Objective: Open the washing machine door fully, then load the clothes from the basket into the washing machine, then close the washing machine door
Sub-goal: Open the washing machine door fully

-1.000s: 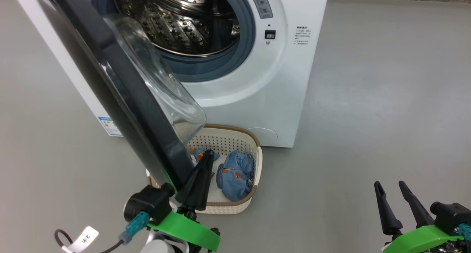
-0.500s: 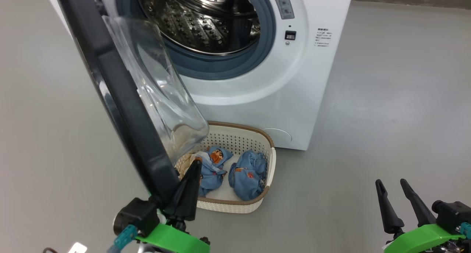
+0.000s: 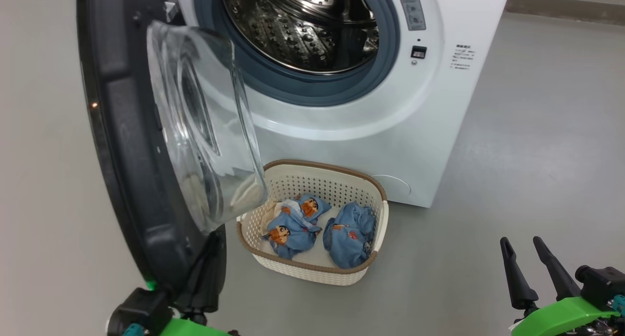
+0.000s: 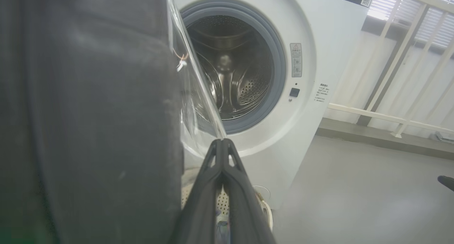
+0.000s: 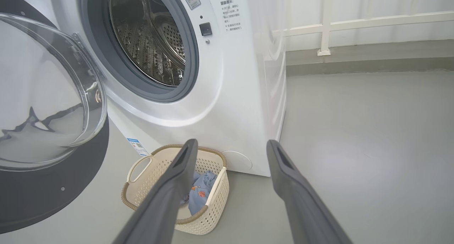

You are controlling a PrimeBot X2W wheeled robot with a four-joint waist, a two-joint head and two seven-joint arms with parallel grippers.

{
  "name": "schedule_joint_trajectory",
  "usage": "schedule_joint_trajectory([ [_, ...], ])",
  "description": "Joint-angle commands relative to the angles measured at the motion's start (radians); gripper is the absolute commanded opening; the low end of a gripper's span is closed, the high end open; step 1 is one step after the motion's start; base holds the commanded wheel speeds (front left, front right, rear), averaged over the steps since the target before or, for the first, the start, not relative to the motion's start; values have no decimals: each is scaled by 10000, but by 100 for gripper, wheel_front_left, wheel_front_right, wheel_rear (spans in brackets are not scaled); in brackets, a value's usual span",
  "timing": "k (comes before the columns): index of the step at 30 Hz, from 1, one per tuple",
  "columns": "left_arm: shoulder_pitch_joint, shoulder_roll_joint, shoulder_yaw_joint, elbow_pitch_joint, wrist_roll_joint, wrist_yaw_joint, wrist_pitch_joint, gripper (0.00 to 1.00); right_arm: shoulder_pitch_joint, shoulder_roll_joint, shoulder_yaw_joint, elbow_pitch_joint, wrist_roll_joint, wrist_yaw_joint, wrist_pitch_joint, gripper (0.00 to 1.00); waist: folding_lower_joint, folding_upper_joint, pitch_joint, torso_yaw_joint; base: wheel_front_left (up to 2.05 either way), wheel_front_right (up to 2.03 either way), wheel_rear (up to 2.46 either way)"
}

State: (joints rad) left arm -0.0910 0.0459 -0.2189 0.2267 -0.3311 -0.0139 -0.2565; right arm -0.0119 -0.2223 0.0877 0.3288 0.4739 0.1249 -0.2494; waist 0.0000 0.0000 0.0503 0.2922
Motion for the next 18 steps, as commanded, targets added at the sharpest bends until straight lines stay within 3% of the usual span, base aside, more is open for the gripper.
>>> schedule_joint_trajectory([
  [1,-29,251,549,-279,41,174,-53,0,-95,-207,94,-258,-131,58,-124,100,0,0,-52,109,0,0,0],
  [18,64,1102,1954,-63,33,475,-53,0,158,-90,70,-311,-109,58,-124,100,0,0,-153,569,0,0,0],
])
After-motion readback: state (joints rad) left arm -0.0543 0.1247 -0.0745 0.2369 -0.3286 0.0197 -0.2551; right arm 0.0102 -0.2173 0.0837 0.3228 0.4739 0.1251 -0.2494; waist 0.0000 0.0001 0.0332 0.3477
